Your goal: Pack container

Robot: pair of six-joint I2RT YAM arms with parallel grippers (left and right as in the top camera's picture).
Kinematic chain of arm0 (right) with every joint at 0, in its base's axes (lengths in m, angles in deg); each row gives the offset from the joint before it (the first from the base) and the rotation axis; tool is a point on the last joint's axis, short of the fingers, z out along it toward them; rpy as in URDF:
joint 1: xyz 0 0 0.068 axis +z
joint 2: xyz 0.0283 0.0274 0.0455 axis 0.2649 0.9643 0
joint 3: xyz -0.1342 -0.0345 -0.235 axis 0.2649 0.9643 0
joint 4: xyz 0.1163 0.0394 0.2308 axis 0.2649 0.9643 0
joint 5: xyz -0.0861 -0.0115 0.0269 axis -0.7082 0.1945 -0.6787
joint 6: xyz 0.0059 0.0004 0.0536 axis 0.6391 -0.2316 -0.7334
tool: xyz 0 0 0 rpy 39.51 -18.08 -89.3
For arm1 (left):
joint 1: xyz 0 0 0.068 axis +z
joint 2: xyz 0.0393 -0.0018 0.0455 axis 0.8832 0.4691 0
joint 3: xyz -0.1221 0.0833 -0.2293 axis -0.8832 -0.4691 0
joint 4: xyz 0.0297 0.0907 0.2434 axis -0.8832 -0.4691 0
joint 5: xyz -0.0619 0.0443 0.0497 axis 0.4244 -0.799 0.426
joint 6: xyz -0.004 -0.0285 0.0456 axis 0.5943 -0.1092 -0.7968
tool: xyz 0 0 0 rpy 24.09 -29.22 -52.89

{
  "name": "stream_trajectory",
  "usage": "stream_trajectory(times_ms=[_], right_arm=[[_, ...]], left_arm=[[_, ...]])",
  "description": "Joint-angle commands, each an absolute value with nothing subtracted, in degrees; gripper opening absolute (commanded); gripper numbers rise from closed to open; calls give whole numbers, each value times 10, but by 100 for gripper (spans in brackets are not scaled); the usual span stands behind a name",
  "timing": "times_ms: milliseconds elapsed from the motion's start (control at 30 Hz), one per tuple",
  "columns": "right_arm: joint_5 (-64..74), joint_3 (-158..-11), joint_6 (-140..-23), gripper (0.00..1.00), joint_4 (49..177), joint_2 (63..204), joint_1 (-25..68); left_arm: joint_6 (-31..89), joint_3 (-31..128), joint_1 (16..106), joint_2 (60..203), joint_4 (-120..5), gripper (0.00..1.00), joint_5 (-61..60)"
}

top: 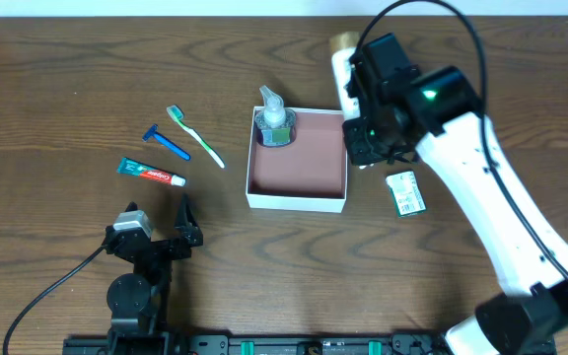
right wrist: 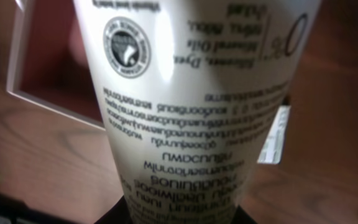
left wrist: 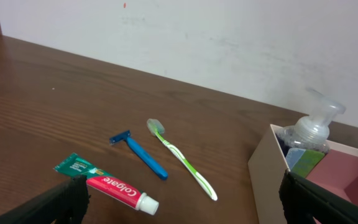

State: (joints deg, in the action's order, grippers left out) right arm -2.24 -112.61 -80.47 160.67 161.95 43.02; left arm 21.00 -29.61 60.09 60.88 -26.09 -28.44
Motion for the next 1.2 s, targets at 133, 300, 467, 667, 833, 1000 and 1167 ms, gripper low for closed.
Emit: stream_trajectory(times_ms=[133, 300, 467, 667, 833, 1000, 1167], right_arm=[[9, -1150, -762, 9, 1676, 1633, 430], [39, -1150, -720, 8, 1727, 1633, 432], [34, -1150, -712, 6, 1760, 1633, 443], [27, -1150, -712, 9, 1761, 1634, 450], [20, -1150, -712, 10, 1776, 1654, 450], [12, -1150, -712, 8, 1773, 1695, 450], [12, -1150, -712, 9, 1768, 1731, 450]], left_arm=[[204, -309, 604, 606, -280, 98, -290], [204, -309, 604, 606, -280, 98, -290], [204, -309, 604, 606, -280, 98, -290], [204, -309, 604, 606, -280, 98, -290], [204, -309, 604, 606, -280, 98, -290], [204, -309, 604, 606, -280, 98, -290], [204, -309, 604, 606, -280, 98, -290]])
